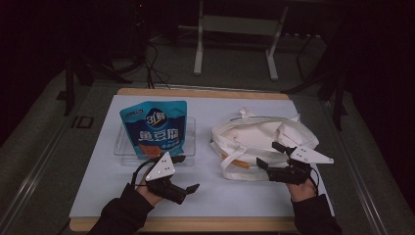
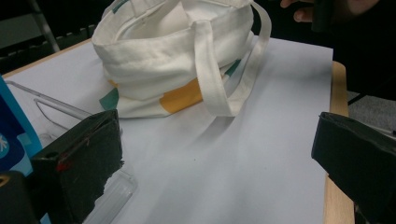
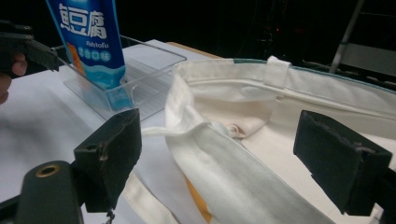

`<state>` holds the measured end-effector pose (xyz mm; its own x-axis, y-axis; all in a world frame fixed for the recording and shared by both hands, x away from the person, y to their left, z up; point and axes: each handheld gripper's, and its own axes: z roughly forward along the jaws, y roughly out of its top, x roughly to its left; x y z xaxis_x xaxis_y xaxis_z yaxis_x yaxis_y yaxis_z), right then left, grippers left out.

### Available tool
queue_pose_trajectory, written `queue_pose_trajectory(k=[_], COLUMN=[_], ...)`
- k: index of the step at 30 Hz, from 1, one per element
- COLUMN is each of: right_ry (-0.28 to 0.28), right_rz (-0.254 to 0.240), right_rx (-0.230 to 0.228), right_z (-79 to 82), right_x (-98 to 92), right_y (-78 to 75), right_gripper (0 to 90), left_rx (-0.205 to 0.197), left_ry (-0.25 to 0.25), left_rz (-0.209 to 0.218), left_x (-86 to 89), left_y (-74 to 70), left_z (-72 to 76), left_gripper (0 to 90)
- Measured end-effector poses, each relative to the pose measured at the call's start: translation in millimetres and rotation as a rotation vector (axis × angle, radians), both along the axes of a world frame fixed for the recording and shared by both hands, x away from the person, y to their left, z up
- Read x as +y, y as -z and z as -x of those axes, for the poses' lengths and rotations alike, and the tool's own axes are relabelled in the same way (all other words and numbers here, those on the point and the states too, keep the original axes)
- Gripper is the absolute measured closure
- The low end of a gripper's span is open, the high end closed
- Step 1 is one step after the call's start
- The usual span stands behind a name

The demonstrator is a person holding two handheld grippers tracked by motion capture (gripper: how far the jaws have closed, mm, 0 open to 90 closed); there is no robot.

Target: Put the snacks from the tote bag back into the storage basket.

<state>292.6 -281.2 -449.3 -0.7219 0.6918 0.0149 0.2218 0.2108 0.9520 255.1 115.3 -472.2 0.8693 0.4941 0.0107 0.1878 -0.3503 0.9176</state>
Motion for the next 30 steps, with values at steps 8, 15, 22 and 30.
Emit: queue_pose_trajectory(k=[8,15,22,30], right_ry=[-0.017,-0.027,-0.049,-0.056], right_rz=[0.015,0.017,0.019,0.033], right_rx=[-0.011,-0.007,-0.011,-0.024], right_z=[0.7,0.6,0.2,-0.4], right_x=[5.6,8.0,11.1,14.7], right_y=[3.1,6.1,7.9,8.8], right_gripper=[15.1,15.2,15.1,15.2], left_rx=[-0.016,-0.018,-0.026,-0.022], left_ry=[0.013,-0.002,-0.013,-0.016], left_rz=[-0.027,-0.031,-0.035,-0.034], left_x=[-1.1,1.0,1.7,1.6], left_y=[3.9,5.5,7.4,9.3], left_z=[1.5,1.6,3.7,3.8], left_gripper=[2.2,2.2,2.2,2.2])
